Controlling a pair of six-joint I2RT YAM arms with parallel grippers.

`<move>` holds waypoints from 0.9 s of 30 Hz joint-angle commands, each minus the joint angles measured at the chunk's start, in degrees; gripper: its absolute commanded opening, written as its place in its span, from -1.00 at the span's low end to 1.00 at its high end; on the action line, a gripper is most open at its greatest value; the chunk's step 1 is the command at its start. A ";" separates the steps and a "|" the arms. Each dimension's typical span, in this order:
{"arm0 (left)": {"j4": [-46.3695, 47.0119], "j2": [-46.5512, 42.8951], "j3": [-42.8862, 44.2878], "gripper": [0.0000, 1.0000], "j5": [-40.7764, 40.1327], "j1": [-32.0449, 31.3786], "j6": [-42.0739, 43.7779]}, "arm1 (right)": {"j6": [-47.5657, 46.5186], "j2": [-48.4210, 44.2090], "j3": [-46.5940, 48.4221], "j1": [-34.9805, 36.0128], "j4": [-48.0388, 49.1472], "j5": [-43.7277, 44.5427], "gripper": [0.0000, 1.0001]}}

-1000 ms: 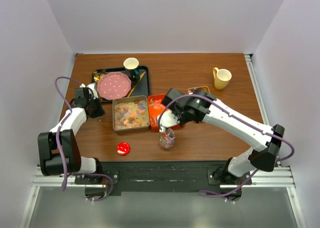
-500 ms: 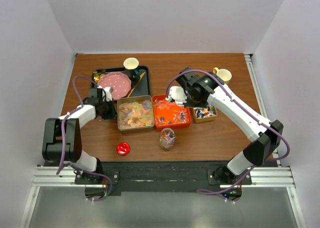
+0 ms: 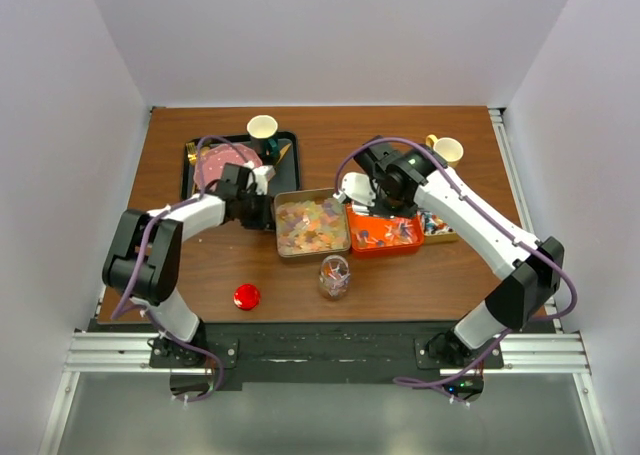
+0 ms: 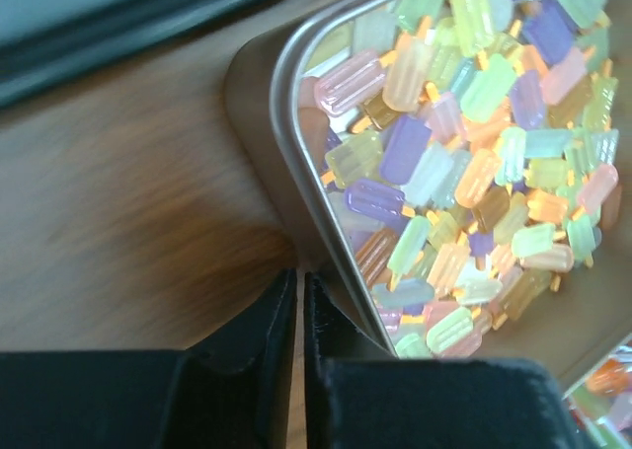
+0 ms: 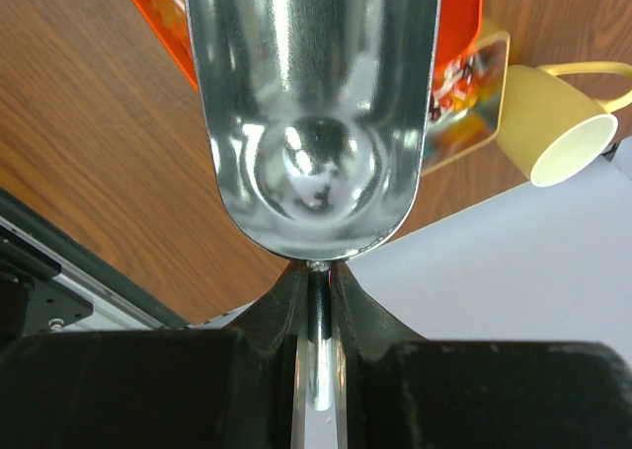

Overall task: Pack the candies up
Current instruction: Move the storage box to the center of the board, then adjust the spatula.

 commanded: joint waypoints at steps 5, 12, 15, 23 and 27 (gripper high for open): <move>-5.67 0.90 9.90 -0.18 -1.36 -1.49 2.37 | 0.89 2.57 3.41 -0.09 0.73 -3.71 -1.00; -0.69 -6.31 7.18 0.08 30.50 10.04 1.59 | -3.14 1.61 1.65 0.08 9.16 -14.77 -1.00; 11.84 -6.67 4.99 0.16 46.08 9.69 -9.27 | -2.37 2.83 4.02 0.43 10.75 -20.49 -1.00; 29.82 -5.53 0.42 0.19 52.09 7.76 -23.99 | -2.19 9.07 8.24 6.23 13.74 -20.67 -1.00; 30.09 -5.53 -0.46 0.18 51.12 7.40 -24.17 | -1.04 10.83 9.13 9.83 14.88 -19.37 -1.00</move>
